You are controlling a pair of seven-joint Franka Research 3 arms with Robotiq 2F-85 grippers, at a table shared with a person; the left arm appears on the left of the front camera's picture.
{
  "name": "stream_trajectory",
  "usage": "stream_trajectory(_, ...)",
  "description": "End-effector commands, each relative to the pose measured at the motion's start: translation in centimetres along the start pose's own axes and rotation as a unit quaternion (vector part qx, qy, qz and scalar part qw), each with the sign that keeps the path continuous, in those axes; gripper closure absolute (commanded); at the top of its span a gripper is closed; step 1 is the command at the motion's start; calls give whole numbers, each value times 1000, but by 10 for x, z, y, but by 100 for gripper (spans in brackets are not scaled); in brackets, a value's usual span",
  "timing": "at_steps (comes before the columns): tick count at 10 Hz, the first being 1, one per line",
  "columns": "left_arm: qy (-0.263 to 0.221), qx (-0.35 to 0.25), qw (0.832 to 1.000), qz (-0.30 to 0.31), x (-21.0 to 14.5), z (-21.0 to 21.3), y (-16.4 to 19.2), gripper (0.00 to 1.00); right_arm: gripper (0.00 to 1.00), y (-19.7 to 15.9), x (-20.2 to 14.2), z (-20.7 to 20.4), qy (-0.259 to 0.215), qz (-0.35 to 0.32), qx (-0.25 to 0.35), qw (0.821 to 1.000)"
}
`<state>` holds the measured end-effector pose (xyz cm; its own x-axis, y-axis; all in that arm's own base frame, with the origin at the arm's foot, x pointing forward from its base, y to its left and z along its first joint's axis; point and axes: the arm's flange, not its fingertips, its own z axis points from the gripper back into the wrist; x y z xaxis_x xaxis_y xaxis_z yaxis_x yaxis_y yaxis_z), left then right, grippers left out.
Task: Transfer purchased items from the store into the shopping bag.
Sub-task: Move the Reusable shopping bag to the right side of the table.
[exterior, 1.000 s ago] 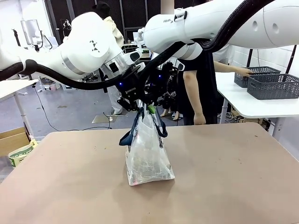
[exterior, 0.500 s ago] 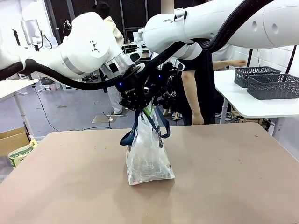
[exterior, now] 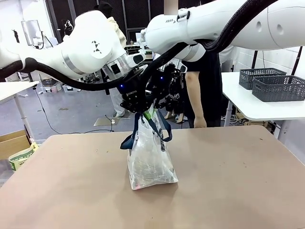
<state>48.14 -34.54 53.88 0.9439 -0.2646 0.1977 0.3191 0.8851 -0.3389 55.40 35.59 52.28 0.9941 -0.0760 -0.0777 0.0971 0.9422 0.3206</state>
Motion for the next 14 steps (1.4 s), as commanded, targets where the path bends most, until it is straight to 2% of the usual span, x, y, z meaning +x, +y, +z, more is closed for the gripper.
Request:
stream_trajectory(1, 10, 25, 1000, -7, -7, 2, -1, 100, 100, -2, 3, 2, 7, -8, 12, 1000)
stream_trajectory(2, 0, 0, 1000, 0, 0, 0, 0, 100, 100, -2, 2, 3, 7, -7, 12, 1000)
stream_trajectory(9, 0, 0, 1000, 0, 0, 0, 0, 100, 100, 0, 0, 0, 0, 0, 0, 1000)
stream_trajectory(14, 0, 0, 1000, 0, 0, 0, 0, 100, 100, -3, -2, 1, -5, 2, 12, 1000)
